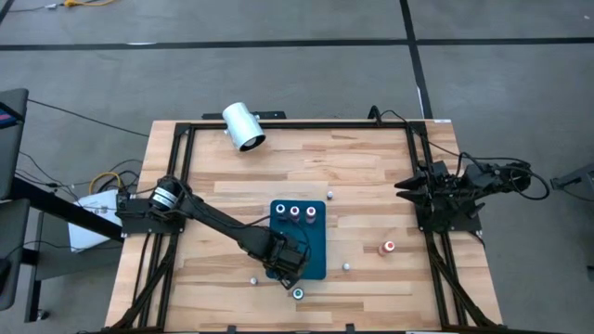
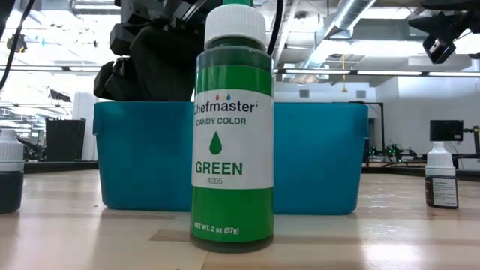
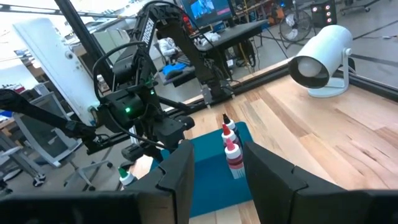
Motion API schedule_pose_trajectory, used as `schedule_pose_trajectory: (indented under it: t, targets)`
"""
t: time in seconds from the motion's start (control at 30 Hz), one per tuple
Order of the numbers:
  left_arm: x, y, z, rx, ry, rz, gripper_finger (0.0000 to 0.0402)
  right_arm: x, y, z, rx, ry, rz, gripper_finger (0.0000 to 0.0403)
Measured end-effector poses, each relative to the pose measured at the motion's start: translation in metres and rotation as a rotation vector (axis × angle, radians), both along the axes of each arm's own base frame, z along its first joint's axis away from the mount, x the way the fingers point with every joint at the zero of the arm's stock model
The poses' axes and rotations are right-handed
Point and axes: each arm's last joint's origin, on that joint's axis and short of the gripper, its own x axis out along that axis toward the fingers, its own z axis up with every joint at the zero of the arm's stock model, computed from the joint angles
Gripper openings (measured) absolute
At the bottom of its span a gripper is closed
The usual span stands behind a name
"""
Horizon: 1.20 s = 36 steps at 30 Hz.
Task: Pick & Place food coloring
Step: Put the small purple food coloring bottle into the blue bin, then put the small black food coloring bottle into the blue bin
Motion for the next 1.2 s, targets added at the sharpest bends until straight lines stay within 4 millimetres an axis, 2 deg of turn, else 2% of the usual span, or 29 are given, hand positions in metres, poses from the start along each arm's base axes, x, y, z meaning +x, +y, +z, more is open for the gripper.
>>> schedule_pose_trajectory:
  t: [0.27, 0.47, 0.67, 0.8, 0.97, 1.2]
  targets:
    - [0.002, -0.001, 0.005, -0.015, -0.009, -0.009, 0.0147, 0.0, 0.0, 0.0, 0.001, 0.0, 0.0, 0.0126]
    - [0.009, -0.003, 0.027, 0.025, -0.06, -0.033, 0.0147, 0.0, 0.0, 0.0, 0.007, 0.001, -0.001, 0.0126]
    - [0.008, -0.002, 0.054, 0.07, -0.035, -0.029, 0.0147, 0.0, 0.0, 0.0, 0.007, 0.001, 0.0, 0.0126]
    - [0.0, -0.007, 0.075, 0.111, 0.015, -0.041, 0.0147, 0.0, 0.0, 0.0, 0.007, 0.001, 0.0, 0.0126]
    - [-0.023, -0.026, 0.095, 0.145, 0.11, -0.027, 0.0147, 0.0, 0.0, 0.0, 0.007, 0.001, 0.0, 0.0126]
    - [-0.052, -0.064, 0.1, 0.134, 0.167, 0.065, 0.0147, 0.0, 0.0, 0.0, 0.007, 0.001, 0.0, 0.0126]
